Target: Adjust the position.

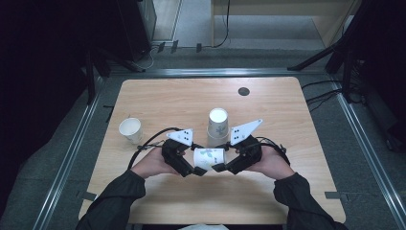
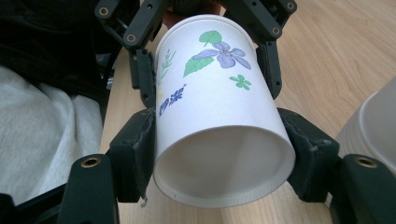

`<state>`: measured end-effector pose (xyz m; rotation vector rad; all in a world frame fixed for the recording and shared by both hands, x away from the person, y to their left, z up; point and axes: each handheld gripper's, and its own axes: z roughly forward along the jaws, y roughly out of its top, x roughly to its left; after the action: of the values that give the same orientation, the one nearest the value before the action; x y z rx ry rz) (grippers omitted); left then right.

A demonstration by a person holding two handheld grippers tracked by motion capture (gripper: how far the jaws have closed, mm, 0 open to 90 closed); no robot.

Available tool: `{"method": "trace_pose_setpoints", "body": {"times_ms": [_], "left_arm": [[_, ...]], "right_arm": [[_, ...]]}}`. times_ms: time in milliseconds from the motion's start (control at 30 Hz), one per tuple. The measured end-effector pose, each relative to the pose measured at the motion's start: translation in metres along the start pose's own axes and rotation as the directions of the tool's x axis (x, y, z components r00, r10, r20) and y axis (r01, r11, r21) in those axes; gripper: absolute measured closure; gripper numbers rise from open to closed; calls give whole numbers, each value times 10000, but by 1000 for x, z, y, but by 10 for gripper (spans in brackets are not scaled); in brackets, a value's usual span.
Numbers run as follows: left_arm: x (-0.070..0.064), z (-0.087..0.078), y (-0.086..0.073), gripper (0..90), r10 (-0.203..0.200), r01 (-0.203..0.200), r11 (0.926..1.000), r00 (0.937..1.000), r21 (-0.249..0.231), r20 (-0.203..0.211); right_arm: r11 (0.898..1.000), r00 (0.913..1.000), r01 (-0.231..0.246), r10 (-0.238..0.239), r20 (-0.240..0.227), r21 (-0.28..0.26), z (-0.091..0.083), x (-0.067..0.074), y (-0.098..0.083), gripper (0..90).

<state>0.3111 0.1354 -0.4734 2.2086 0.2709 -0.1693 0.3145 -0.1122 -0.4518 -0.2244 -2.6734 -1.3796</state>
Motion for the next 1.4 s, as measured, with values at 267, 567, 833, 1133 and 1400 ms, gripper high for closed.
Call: {"method": "trace_pose_setpoints", "body": {"times_ms": [267, 567, 833, 1133, 1400], "left_arm": [[-3, 0, 2, 233, 237, -239, 9997, 9995, -102, -191], [-3, -4, 3, 256, 306, -305, 9995, 9991, 58, -278], [-2, -24, 5, 256, 57, -37, 9996, 9976, 282, -694], [2, -36, 25, 256, 202, -50, 9886, 9949, 1507, -992], [2, -33, 43, 256, 867, -438, 9497, 9883, 3102, -1258]], "right_arm": [[9999, 9999, -114, 114, -46, 28, -1, 0, -2, 348], [9999, 9999, -163, 163, 40, -53, 0, -1, -3, 265], [9997, 9982, -195, 186, 562, 153, 1, -3, -6, 219], [9995, 9968, -154, 132, 783, 275, 2, -3, -6, 219], [9996, 9938, -236, 214, 1095, 182, -3, -6, -8, 220]]}}
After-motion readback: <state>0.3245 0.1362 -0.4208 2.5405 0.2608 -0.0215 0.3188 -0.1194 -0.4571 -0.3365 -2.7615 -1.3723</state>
